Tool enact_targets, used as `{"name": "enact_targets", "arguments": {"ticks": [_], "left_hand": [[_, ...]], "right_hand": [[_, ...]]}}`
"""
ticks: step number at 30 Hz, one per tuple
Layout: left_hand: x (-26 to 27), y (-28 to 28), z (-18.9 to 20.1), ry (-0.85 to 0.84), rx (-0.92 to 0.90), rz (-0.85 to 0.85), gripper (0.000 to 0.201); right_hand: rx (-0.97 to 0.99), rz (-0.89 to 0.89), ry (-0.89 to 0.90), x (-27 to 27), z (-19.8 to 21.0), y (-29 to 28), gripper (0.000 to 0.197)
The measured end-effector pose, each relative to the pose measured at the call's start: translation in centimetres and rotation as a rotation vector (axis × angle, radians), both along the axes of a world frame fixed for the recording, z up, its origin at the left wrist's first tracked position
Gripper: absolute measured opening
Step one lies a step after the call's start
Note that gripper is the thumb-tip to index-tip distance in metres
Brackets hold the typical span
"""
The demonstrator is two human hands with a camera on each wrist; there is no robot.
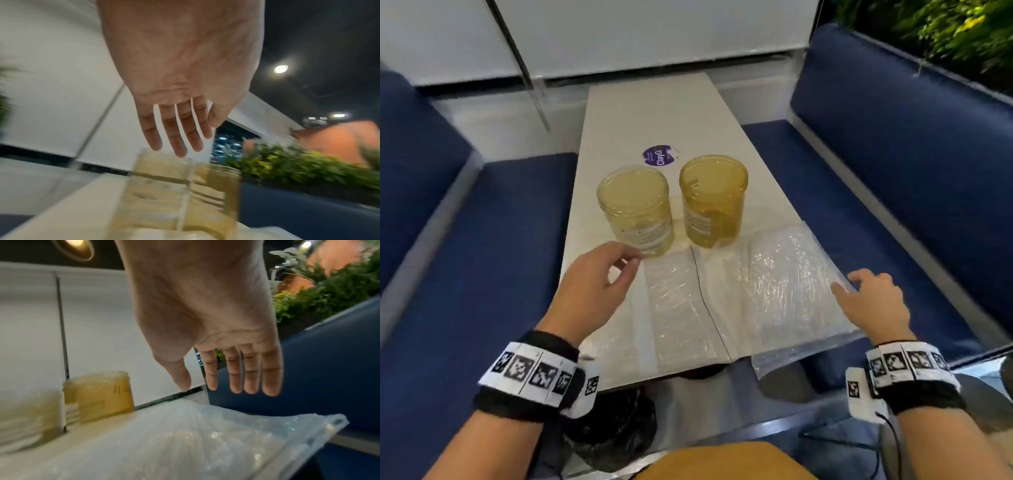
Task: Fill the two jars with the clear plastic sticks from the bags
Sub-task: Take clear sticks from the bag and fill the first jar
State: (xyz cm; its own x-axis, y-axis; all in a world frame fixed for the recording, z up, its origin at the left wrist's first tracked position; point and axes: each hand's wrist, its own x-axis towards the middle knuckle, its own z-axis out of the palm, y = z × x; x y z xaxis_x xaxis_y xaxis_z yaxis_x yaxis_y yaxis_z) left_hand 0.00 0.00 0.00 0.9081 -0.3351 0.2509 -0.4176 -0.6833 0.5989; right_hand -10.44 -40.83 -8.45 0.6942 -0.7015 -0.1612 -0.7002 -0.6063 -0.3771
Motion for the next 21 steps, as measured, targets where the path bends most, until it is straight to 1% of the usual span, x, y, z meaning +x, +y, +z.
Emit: {"name": "enact_targets", "arguments": {"ticks": [2, 5, 8, 10, 13, 15, 18, 21], "left_hand": [[0.2, -4.3, -0.2, -0.039, 0.121, -0.213, 0.014], [-0.5, -11.0, -1.3, -0.042, 0.233, -0.482, 0.017], [-1.1, -15.3, -3.0, -0.020, 0.315, -0.631, 0.021], [-1.7, -17.4, -4.0, 0.018, 0.368, -0.698, 0.024], [-2.5, -19.1, -5.2, 0.049, 0.404, -0.750, 0.024], [-3.1, -19.8, -5.8, 0.038, 0.437, -0.770, 0.026], [-4.1, -20.7, -6.4, -0.031, 0.507, -0.792, 0.033], [-4.9, -21.4, -6.7, -0.119, 0.524, -0.741, 0.048]], "right_hand": [[-0.013, -0.056, 0.146, -0.1, -0.5, 0.5, 0.052], [0.037, -0.101, 0.230, -0.3, -1.2, 0.9, 0.046], [0.056, -0.154, 0.299, -0.6, -1.3, 0.6, 0.044], [0.067, -0.159, 0.291, -1.0, -1.4, 0.4, 0.042], [0.003, -0.164, 0.234, -1.5, -1.0, -0.4, 0.032], [0.010, -0.168, 0.184, -1.4, -0.2, -0.7, 0.028], [0.138, -0.114, 0.016, -0.7, 1.3, -0.9, 0.017], [0.278, -0.095, -0.238, 0.3, 3.5, -0.9, 0.011]]}}
